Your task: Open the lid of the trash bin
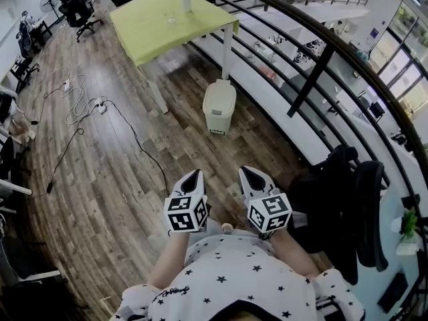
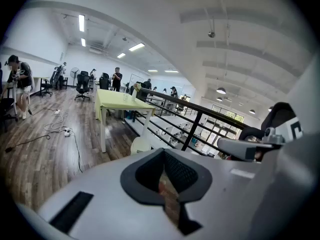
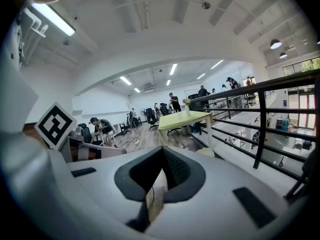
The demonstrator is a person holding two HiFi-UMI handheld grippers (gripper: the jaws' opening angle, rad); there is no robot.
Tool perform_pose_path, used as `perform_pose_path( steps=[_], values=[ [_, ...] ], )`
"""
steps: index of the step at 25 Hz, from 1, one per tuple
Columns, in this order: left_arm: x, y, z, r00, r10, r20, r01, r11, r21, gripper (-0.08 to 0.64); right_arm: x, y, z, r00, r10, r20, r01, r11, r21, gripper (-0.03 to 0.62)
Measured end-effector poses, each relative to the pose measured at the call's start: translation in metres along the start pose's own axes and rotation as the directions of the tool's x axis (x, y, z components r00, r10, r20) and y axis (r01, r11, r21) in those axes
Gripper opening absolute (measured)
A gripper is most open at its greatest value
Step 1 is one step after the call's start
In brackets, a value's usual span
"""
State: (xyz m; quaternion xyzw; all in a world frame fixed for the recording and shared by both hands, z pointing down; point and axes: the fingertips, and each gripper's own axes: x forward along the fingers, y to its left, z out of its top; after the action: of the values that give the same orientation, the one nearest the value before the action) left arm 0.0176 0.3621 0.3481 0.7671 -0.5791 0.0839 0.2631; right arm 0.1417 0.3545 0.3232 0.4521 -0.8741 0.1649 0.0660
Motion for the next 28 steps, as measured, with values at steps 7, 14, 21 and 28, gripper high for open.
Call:
perform_pose_path(
  steps=[7, 14, 21, 28],
  values=[
    [-0.027, -0.013, -0.011, 1.000, 0.010, 0.008, -0.010, 1.000, 0.001, 0.012, -0.025, 0.009, -0.008, 1.000, 0.018, -0.020, -0.018, 1.000, -0.003, -0.008],
    [-0.027, -0.024, -0.023, 1.000, 0.005, -0.003, -0.005, 1.000, -0.008, 0.012, -0.035, 0.002, -0.008, 1.000, 0.016, 0.001, -0.016, 1.000, 0.022, -0.008],
    [-0.022, -0.031, -0.026, 1.000, -0.003, -0.016, 0.003, 1.000, -0.014, 0.012, -0.035, -0.006, -0.006, 1.000, 0.016, -0.015, -0.015, 0.999, 0.034, -0.008],
    [-0.005, -0.020, -0.020, 1.000, 0.001, -0.026, -0.002, 1.000, -0.023, 0.012, -0.016, -0.013, -0.005, 0.999, 0.025, -0.038, -0.024, 0.999, 0.048, -0.008]
  ],
)
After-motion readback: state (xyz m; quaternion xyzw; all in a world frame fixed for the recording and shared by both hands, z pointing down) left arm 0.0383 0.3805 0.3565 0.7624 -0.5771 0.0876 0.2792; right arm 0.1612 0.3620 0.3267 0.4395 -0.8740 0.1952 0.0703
